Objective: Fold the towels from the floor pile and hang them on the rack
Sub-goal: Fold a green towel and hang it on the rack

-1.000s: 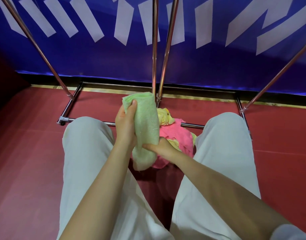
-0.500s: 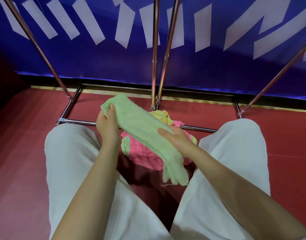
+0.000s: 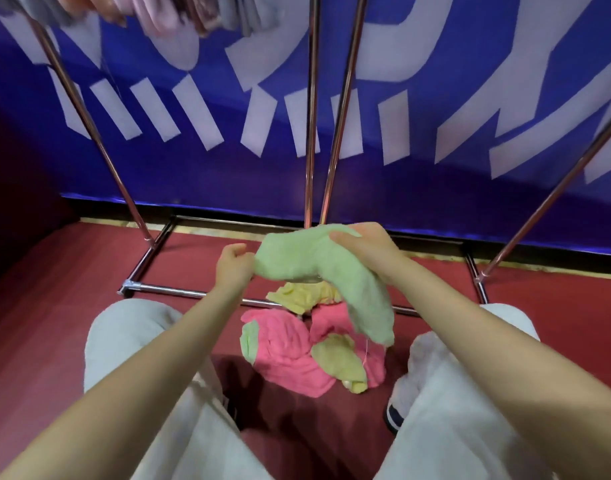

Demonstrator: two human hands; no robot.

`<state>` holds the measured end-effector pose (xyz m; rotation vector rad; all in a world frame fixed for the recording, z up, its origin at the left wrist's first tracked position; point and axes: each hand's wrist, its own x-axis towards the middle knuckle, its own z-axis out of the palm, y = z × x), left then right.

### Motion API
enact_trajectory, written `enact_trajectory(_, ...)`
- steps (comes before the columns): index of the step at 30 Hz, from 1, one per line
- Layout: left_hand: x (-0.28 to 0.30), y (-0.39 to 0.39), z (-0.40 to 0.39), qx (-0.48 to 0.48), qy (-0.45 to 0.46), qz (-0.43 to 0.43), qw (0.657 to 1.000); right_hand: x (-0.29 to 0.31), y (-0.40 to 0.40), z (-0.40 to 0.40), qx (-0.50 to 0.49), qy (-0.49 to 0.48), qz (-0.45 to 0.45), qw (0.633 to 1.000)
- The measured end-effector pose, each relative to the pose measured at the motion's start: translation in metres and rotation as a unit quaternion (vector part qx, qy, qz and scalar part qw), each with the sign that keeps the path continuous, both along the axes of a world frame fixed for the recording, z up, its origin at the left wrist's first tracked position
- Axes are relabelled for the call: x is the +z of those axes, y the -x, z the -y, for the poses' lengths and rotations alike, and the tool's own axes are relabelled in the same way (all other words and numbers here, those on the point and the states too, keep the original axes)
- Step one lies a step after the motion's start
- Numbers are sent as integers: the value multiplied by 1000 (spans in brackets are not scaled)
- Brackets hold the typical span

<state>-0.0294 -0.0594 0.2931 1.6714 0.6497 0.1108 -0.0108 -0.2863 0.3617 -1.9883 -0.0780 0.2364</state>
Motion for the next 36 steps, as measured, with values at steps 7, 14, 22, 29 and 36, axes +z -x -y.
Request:
enact_trajectory(7,152,-80,42,-179,-147,155,960,134,-69,-7,21,23,66,997)
enact_trajectory(14,252,-129,68,-242,-178,227,926,240,-119,13,-2,-4,118,993)
enact_trajectory(22,355,-185,118,-265,-130,325,899,348,-173,38,-45,10,213,976)
enact_trajectory(29,393,-241,144,-262,-159,359,882,403,-226,72,-65,97,225,967)
enact_trajectory(36,385,-283,175,-245,-200,356,879,404,-255,110,-51,278,245,927)
